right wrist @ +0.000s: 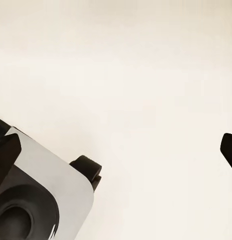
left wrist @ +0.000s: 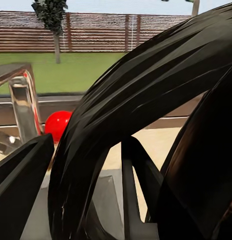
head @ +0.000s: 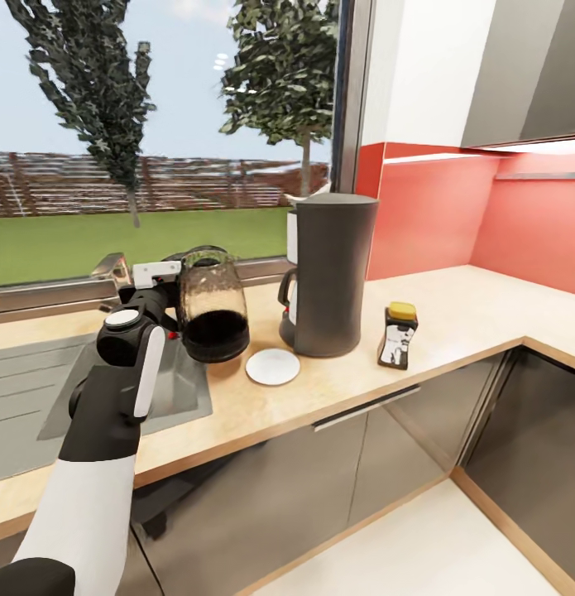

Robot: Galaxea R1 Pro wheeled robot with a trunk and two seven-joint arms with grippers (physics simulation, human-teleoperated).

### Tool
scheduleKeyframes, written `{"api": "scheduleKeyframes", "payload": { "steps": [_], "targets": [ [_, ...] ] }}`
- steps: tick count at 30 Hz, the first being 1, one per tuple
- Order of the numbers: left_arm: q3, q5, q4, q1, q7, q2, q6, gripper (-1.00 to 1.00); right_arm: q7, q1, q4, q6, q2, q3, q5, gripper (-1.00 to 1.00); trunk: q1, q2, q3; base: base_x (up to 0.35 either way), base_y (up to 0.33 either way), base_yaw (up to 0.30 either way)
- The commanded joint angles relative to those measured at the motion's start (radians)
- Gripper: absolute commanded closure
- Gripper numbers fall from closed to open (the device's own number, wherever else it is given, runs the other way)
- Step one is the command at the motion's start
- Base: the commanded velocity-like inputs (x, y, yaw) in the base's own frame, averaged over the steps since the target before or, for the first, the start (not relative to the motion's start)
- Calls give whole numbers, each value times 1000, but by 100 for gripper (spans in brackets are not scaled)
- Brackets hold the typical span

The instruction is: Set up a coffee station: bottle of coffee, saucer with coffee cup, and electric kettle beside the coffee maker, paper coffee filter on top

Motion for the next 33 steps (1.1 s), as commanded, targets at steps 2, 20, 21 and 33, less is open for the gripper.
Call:
{"api": "scheduleKeyframes", "payload": {
  "steps": [2, 20, 21, 33],
  "targets": [
    [-1, -5, -1, -1, 5, 1, 6, 100, 3, -1, 1, -2, -1, 6, -10, -100, 0, -1, -1, 150, -2, 0],
    [-2, -5, -1, -1, 5, 2, 6, 100, 3, -1, 1, -2, -1, 6, -11, -100, 0, -1, -1, 58, -5, 0],
    [-1, -5, -1, -1, 5, 2, 6, 100, 3, -1, 1, -2, -1, 6, -11, -100, 0, -1, -1, 118, -91, 0],
    [-1, -5, -1, -1, 5, 2, 6, 100, 2, -1, 1, -2, -1, 6, -10, -100, 0, -1, -1, 94, -36, 0]
  ]
}}
